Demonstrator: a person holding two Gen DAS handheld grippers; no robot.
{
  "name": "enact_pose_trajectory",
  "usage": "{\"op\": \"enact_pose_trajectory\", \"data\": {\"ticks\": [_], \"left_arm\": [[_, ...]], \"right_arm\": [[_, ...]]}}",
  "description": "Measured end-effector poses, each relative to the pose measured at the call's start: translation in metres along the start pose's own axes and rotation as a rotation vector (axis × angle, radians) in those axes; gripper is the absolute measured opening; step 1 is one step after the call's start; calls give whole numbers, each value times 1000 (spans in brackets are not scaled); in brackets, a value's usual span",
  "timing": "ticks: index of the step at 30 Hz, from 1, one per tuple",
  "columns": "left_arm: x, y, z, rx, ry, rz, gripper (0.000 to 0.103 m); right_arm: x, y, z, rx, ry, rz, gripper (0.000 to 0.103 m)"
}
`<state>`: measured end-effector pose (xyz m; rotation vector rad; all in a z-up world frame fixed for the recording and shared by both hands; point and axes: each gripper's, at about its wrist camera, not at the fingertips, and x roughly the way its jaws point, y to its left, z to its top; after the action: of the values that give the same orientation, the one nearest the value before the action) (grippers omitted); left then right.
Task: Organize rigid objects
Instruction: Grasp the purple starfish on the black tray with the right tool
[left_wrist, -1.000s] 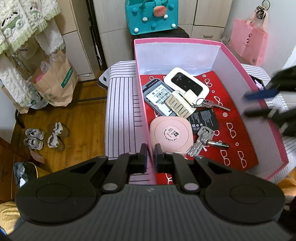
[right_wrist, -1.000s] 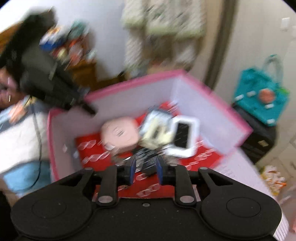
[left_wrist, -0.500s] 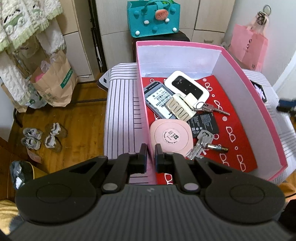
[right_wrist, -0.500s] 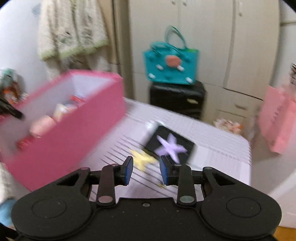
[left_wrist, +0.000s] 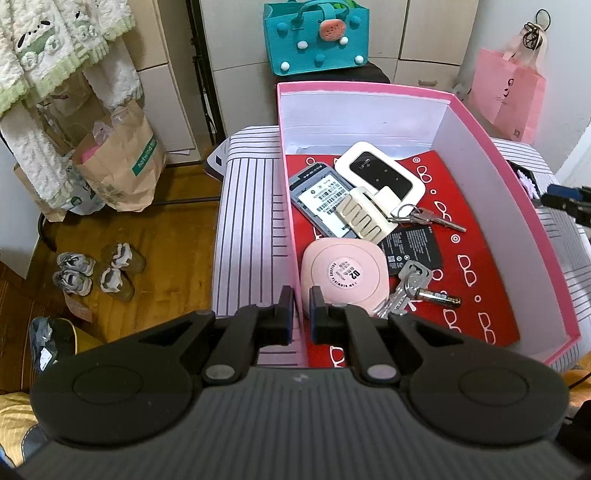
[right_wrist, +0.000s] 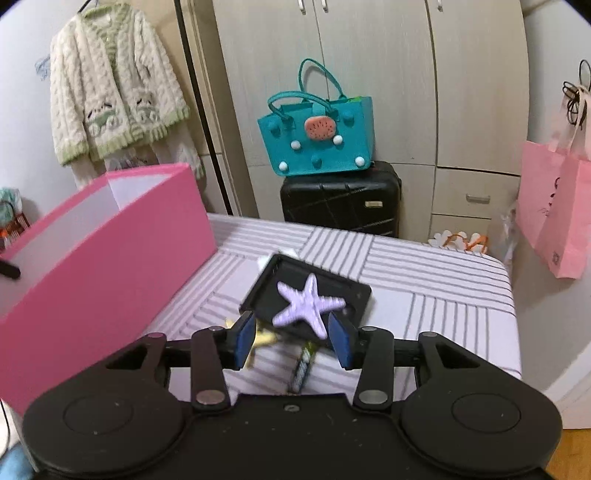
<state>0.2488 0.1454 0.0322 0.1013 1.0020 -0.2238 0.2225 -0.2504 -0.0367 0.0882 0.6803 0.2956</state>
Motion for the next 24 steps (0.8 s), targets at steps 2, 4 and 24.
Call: {"op": "enact_pose_trajectory", "data": {"ticks": [2,4,24], "left_arm": [[0,-1,0,2,0,4,7],[1,-2,1,4,1,10,7],[2,-3,1,14,9,3,7]], "right_arm": [[5,-2,6,3,-8,16,49],[14,-5,12,10,7,23,49],[35,3,20,-12,130,-38,36]]}}
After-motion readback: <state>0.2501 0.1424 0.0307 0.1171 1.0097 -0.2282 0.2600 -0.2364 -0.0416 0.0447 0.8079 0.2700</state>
